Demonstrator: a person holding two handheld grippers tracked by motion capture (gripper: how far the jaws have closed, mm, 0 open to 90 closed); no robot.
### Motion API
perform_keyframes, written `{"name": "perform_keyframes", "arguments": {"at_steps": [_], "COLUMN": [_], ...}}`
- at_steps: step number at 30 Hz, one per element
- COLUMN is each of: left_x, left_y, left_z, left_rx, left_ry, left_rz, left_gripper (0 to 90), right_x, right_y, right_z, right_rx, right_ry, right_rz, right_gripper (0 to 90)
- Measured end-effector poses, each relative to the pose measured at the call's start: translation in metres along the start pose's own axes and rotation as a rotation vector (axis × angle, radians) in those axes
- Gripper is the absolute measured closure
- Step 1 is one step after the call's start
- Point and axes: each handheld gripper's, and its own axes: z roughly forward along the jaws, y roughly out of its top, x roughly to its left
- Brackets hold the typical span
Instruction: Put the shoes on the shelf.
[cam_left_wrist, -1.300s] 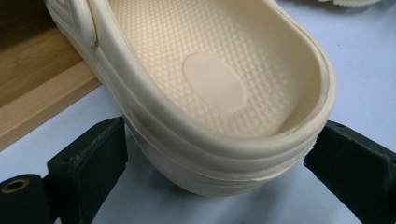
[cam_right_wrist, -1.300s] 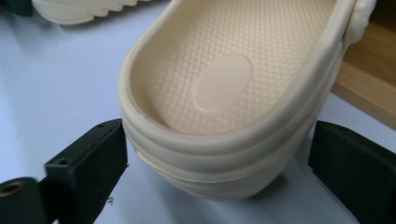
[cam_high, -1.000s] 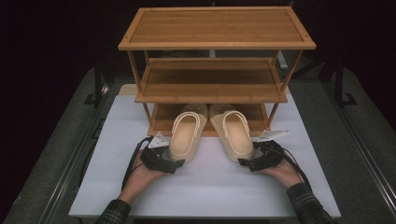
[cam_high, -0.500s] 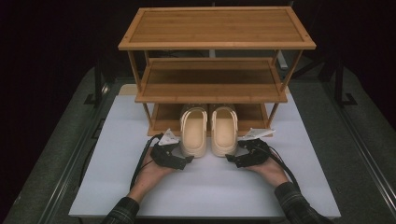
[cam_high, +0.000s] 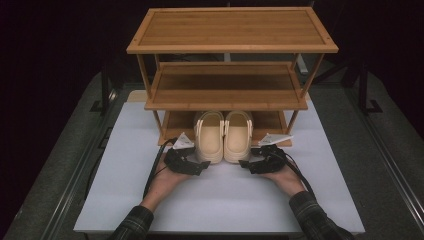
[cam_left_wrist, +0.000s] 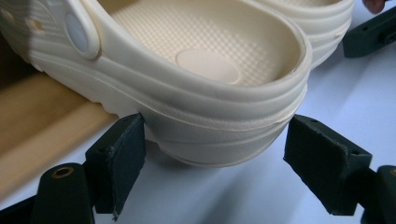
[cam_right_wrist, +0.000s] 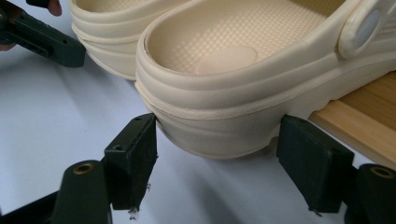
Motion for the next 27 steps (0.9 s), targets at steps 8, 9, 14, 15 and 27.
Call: {"name": "perform_keyframes", "arguments": {"at_steps": [8,9,14,15,27], "left_x": [0.018,0.021,0.035,0.037,0.054], "left_y": [0.011,0.012,0.020,0.022,0.028], "left_z": [0.010,0.011,0.018,0.020,0.048], "left_rx": [-0.002,0.001,0.005,0.009,0.041], "left_ry": [-0.014,-0.017,-0.013,-0.013,0.055], "left_rz": [-0.041,-0.044,-0.050,-0.046,-0.038], "left_gripper": [21.1,21.0,21.0,20.9,20.8], "right_x": [-0.014,-0.015,-0.023,-0.024,-0.044], "right_y": [0.017,0.019,0.031,0.033,0.041], "right_z": [0.006,0.007,0.013,0.014,0.040], "right_rx": [-0.018,-0.027,-0.037,-0.033,-0.006], "right_ry": [-0.012,-0.014,-0.034,-0.038,-0.118], "right_rz": [0.002,0.007,0.000,-0.004,0.014], "right_gripper": [29.3,29.3,29.2,29.2,30.7]}}
